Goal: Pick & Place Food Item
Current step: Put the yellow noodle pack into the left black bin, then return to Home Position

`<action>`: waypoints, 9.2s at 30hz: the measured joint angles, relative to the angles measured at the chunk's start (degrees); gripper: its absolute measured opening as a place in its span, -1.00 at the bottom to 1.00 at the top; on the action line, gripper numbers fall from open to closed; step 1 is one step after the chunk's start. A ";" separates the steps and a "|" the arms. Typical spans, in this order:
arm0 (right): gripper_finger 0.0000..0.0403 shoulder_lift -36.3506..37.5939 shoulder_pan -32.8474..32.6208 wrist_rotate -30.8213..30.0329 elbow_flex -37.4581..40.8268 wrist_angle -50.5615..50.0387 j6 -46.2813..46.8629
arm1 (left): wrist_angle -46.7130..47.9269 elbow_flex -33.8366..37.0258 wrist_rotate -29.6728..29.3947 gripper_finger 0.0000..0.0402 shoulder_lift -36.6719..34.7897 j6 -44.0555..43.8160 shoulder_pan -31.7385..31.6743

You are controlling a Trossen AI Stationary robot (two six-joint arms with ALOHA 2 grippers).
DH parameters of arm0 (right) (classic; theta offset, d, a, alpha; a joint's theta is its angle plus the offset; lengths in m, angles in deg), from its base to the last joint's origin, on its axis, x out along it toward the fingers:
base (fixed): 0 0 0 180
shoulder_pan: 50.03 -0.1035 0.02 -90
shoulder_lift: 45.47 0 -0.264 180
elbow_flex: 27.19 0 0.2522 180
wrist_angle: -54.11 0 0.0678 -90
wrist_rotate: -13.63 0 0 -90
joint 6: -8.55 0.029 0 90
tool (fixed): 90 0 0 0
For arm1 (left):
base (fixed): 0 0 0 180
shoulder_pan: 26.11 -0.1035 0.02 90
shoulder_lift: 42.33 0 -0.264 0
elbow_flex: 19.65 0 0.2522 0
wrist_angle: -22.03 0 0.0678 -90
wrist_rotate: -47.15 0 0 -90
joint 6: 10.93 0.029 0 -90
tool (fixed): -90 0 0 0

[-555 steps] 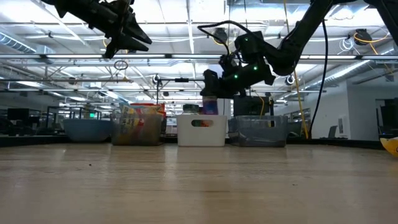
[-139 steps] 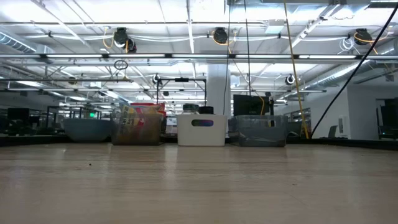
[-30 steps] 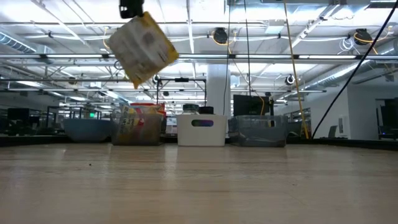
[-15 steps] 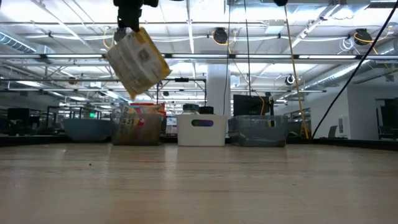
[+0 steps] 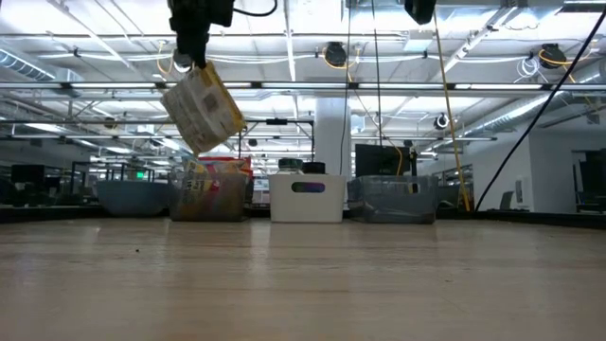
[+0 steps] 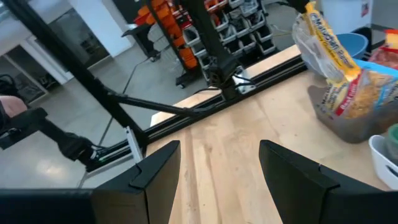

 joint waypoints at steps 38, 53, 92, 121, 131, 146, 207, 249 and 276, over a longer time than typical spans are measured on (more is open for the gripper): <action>0.05 0.00 1.86 -0.46 0.00 -2.10 2.58 | 0.04 0.00 -3.56 -1.00 13.02 10.04 -3.85; 0.05 0.00 1.86 -0.24 0.00 -2.16 1.45 | 0.00 0.00 -6.65 -1.00 20.18 5.43 -1.92; 0.05 -0.24 1.70 0.02 0.00 -4.24 2.14 | 0.01 0.00 -6.04 -0.43 25.26 6.92 2.38; -0.03 2.95 8.69 4.39 0.02 -0.77 -5.47 | -9.80 -25.62 12.14 -0.50 7.04 -4.50 0.74; -0.76 13.50 21.15 9.20 0.02 -1.44 -13.47 | -11.41 -25.62 14.50 -0.96 -3.26 -4.72 1.00; -1.00 24.84 28.43 8.76 0.04 -14.05 -15.80 | -13.77 -12.62 19.58 -0.91 -10.63 -4.61 -2.22; -1.00 61.19 28.28 -4.77 55.04 8.59 -12.67 | -77.16 95.03 8.36 -0.97 -90.44 -34.74 6.27; -0.98 60.61 28.28 -13.53 61.53 14.36 -16.97 | -93.07 107.43 4.45 -0.71 -86.99 -31.03 6.23; -0.98 60.61 28.28 -13.49 61.57 14.68 -16.99 | -93.15 107.40 4.37 -0.71 -86.99 -31.12 6.23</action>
